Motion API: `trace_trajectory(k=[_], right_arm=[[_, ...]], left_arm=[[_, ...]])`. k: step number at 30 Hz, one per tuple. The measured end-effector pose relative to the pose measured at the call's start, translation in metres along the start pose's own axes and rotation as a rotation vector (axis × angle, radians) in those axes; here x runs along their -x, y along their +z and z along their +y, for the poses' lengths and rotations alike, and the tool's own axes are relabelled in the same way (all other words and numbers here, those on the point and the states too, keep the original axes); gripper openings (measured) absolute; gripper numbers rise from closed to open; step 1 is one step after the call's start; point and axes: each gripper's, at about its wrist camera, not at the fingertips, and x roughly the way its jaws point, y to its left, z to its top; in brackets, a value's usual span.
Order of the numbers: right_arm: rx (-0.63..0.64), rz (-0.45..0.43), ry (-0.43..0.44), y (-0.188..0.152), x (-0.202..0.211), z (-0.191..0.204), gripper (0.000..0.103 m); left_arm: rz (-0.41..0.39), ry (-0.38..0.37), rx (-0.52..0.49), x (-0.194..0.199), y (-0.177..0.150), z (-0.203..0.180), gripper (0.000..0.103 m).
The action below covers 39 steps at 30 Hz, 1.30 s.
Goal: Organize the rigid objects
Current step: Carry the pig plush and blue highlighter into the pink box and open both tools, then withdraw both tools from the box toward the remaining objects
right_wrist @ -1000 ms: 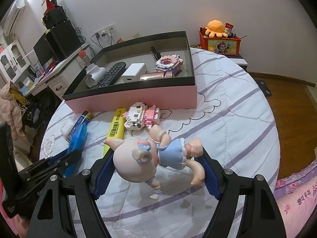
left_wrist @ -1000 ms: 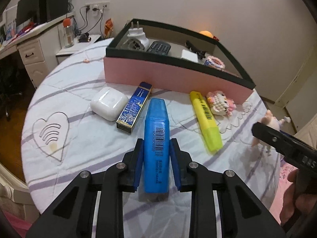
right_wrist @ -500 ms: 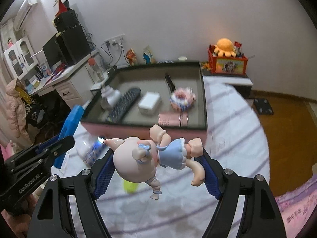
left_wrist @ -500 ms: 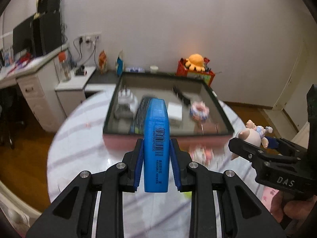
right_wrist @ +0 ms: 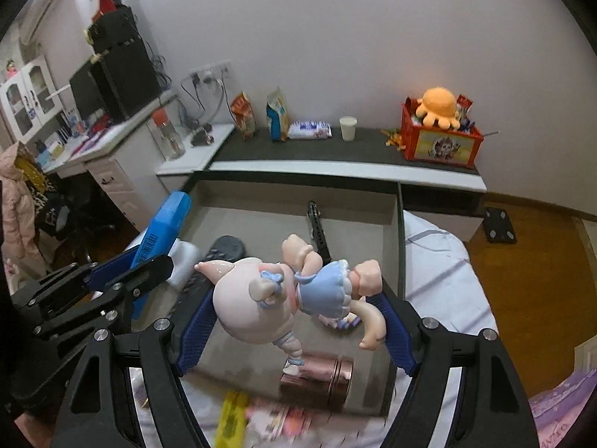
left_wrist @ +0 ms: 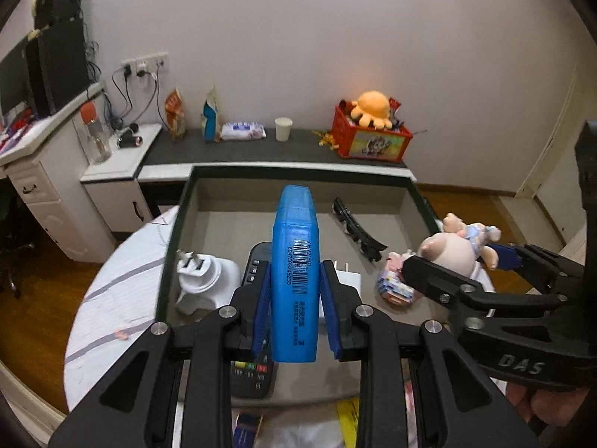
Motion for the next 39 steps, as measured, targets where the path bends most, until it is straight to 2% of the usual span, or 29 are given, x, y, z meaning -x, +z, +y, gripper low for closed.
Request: trace_trajectory(k=[5,9,11,12,13,14,15,16,18,20,22,25,29,39], right_arm=[[-0.022,0.069,0.006,0.000,-0.037,-0.014,0.079],[-0.021,0.098,0.010,-0.003,-0.050,-0.015,0.079],[-0.024,0.108,0.009,-0.004,-0.055,-0.017,0.079],[-0.028,0.119,0.006,-0.004,-0.057,-0.018,0.080],[-0.041,0.123,0.006,-0.005,-0.057,-0.021,0.080],[-0.051,0.125,0.003,-0.005,-0.057,-0.023,0.081],[-0.064,0.124,-0.004,-0.005,-0.056,-0.026,0.084],[-0.076,0.117,-0.001,-0.005,-0.052,-0.029,0.084],[-0.101,0.100,0.038,-0.002,-0.046,-0.031,0.093],[-0.112,0.070,0.033,-0.001,-0.035,-0.032,0.103],[-0.128,0.052,0.084,0.001,-0.025,-0.031,0.103],[-0.147,0.017,0.113,0.000,-0.008,-0.028,0.103],[-0.167,-0.049,0.149,-0.008,0.027,-0.025,0.103],[-0.121,-0.172,0.060,-0.058,0.117,0.001,0.103]], left_arm=[[0.053,0.005,-0.001,-0.030,-0.003,0.001,0.026],[0.079,0.017,-0.005,-0.040,-0.008,0.001,0.027],[0.086,0.034,-0.010,-0.041,-0.008,0.002,0.032],[0.086,0.050,-0.007,-0.041,-0.008,0.002,0.042],[0.082,0.065,-0.004,-0.039,-0.008,0.004,0.057],[0.073,0.066,0.003,-0.036,-0.008,0.006,0.067],[0.062,0.060,0.014,-0.033,-0.007,0.009,0.087],[0.043,0.056,0.025,-0.027,-0.008,0.012,0.101],[0.003,0.062,0.031,-0.015,-0.008,0.014,0.103],[-0.014,0.060,0.040,-0.004,-0.009,0.016,0.103],[-0.028,0.083,0.043,0.006,-0.012,0.017,0.103],[-0.051,0.113,0.047,0.024,-0.015,0.017,0.103],[-0.089,0.112,0.053,0.055,-0.027,0.016,0.103],[-0.142,0.126,0.028,0.127,-0.062,0.006,0.103]])
